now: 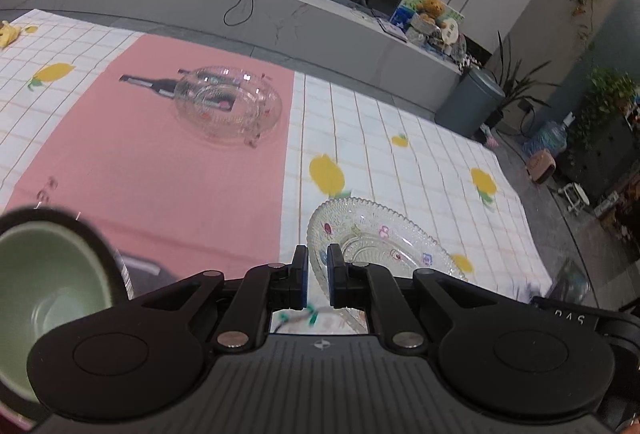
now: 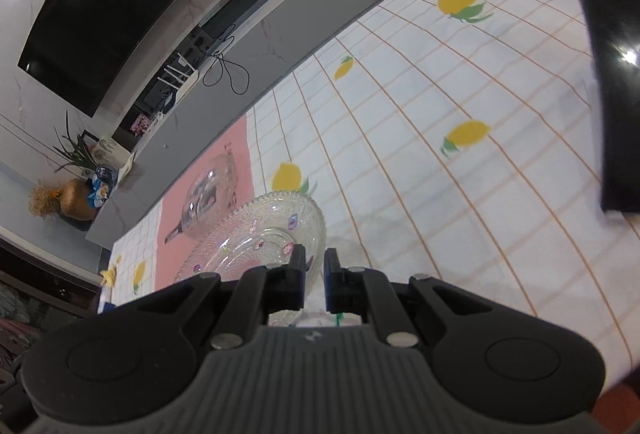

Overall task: Organize plates and bowls
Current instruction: 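Lift the clear glass plate and lower it onto the Fruity plate, then open the left tool and withdraw it from the plate stack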

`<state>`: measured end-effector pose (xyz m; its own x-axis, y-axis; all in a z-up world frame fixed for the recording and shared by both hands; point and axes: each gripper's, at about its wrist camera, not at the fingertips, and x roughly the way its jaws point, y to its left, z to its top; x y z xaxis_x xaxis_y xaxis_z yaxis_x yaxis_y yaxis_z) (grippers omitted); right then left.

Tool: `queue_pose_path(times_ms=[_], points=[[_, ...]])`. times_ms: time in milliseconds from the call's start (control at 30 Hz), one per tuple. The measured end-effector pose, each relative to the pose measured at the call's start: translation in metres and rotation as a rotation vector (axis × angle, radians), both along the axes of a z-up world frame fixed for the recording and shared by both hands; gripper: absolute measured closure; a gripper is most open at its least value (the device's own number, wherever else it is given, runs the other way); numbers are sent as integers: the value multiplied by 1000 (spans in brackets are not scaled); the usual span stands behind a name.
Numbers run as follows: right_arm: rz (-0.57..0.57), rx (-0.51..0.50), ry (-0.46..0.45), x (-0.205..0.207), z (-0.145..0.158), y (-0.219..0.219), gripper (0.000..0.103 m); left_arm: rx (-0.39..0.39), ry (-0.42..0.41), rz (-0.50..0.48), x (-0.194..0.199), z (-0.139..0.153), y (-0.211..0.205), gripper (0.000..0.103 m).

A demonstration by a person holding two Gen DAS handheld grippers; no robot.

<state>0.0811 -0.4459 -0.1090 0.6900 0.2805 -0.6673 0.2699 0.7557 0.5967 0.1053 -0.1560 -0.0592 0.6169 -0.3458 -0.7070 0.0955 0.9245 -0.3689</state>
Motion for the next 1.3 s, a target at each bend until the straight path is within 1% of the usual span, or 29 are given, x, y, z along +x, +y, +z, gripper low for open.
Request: queue_pose_path(times_ms=[67, 300, 433, 567, 700, 833, 1067, 1300], points=[[5, -11, 6, -10, -2, 4, 96, 4, 7, -8, -8, -4, 2, 93], [4, -5, 35, -35, -20, 9, 96, 22, 23, -26, -30, -23, 8, 93], [15, -41, 52, -41, -27, 19, 96, 61, 30, -20, -38, -34, 9, 93], [25, -83, 58, -43, -32, 27, 96, 73, 49, -20, -40, -45, 10, 93], [35, -124, 68, -43, -36, 33, 96, 115, 48, -31, -42, -52, 7, 93], [44, -160, 78, -41, -40, 37, 96, 132, 59, -41, -43, -58, 5, 94], [63, -217, 103, -41, -44, 44, 96, 165, 64, -51, -45, -64, 2, 94], [76, -276, 130, -39, -48, 52, 96, 177, 59, -48, -45, -63, 0, 94]])
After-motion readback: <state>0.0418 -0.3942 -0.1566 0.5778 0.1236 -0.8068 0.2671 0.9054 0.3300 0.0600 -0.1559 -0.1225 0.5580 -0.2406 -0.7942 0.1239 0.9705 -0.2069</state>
